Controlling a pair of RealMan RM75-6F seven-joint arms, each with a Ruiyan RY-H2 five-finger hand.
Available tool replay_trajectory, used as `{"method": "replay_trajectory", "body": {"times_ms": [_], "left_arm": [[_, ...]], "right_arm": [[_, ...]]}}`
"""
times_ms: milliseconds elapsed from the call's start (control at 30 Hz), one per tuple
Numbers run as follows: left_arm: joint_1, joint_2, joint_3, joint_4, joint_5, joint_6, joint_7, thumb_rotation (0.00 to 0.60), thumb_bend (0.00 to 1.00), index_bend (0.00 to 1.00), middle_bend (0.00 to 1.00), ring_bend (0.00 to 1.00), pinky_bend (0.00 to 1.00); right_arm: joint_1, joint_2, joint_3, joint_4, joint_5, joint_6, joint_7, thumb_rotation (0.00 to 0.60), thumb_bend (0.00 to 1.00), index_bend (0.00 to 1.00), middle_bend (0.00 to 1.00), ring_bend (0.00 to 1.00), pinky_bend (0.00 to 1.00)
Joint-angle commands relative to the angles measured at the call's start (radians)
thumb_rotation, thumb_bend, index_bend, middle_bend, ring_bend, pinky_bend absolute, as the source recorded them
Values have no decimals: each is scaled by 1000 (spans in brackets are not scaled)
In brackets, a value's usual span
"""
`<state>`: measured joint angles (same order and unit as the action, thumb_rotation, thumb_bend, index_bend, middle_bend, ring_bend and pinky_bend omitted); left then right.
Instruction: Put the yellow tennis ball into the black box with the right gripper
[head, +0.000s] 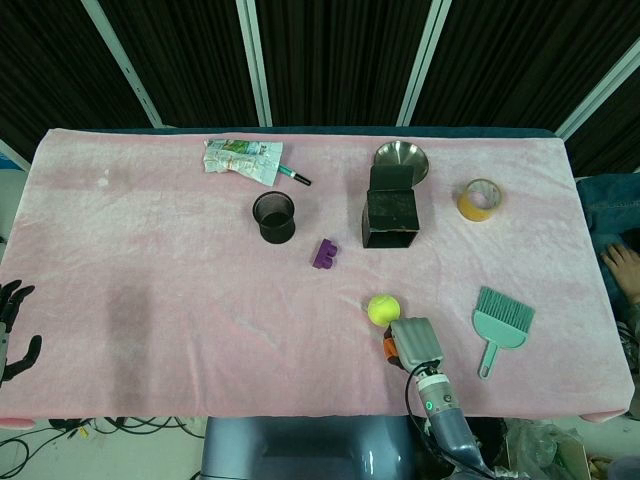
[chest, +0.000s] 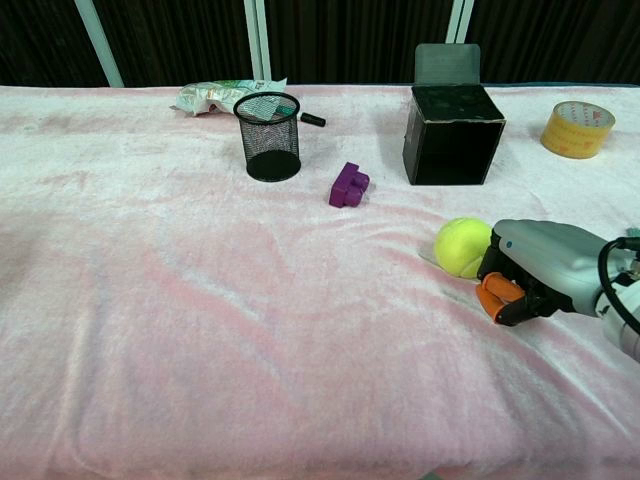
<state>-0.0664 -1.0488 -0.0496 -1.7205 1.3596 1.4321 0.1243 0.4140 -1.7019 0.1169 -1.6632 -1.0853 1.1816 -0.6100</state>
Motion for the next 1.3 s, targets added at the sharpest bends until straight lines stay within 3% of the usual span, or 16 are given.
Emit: {"method": "replay_trajectory", "body": {"times_ms": [33, 667, 1300], "left_arm": [[0, 0, 0, 0, 0, 0, 0, 600, 427, 141, 65, 26, 0], [0, 1, -1, 0, -3, 1, 1, 600, 427, 141, 66, 26, 0], [-1, 2, -3, -1, -11, -3, 1, 600, 427, 141, 66, 26, 0]], "right_arm": [[4, -4, -3, 0, 4, -4, 1, 600, 780, 1000, 936, 937, 1000], [29, -19, -4, 18, 18, -9, 4, 600, 780, 1000, 935, 937, 1000], [84, -60, 37, 91, 93, -55, -6, 600, 780, 1000, 936, 937, 1000]]}}
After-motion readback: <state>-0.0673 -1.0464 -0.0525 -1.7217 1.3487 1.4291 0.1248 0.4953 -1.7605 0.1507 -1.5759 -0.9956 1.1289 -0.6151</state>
